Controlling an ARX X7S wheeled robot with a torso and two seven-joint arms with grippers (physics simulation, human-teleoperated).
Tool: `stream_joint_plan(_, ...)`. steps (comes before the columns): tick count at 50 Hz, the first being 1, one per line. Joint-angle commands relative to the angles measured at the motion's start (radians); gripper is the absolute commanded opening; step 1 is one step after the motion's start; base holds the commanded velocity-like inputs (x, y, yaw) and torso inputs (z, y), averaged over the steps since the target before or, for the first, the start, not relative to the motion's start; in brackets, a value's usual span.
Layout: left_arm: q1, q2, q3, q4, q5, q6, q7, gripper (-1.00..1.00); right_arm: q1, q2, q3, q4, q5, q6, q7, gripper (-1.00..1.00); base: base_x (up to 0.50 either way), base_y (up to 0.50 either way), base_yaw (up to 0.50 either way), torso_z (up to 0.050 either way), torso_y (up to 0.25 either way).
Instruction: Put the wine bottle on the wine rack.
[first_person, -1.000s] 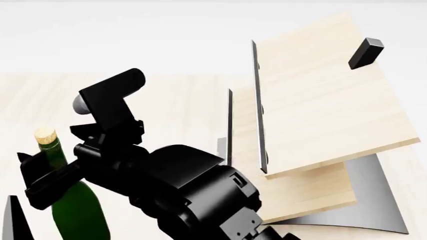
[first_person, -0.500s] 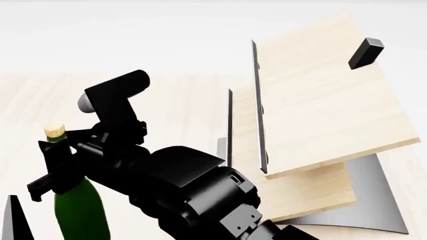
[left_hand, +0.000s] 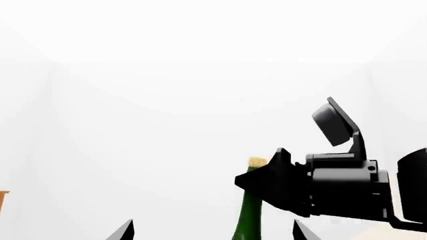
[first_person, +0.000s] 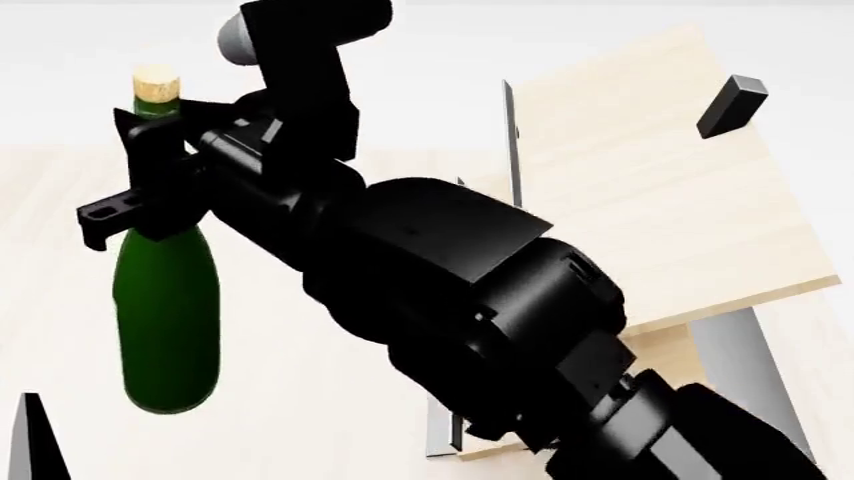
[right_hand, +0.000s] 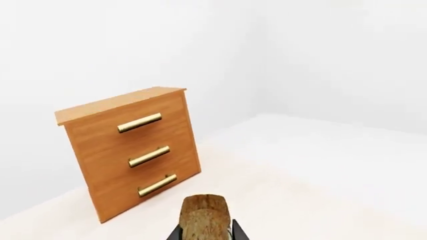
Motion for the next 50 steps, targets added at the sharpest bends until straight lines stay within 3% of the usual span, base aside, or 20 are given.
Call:
stream_joint_plan(1,-0.001,-0.003,0.001,0.003,0.0,-0.003,-0.002,1.0,0.073,0.128,0.108,-0.201,0.066,0.028,0.123,-1.0,0.0,0.0,0.0,0.0,0.0)
stream_joint_plan(10,-0.003,-0.005,-0.003,0.0,-0.005,-0.003,-0.005,1.0,0.081,0.222,0.212,-0.29,0.201,0.042,0.194,-1.0,0.0,0.0,0.0,0.0,0.001)
stream_joint_plan(26,-0.005,-0.008,0.0,-0.005,-0.008,0.002,-0.007,1.0,0.031,0.352,0.438,-0.226,0.475,-0.025,0.357,-1.0,0.0,0.0,0.0,0.0,0.0)
stream_joint_plan(50,-0.005,-0.011,0.005,-0.002,-0.008,0.002,-0.011,1.0,-0.103,0.535,0.615,-0.189,0.602,-0.115,0.456,-1.0,0.0,0.0,0.0,0.0,0.001)
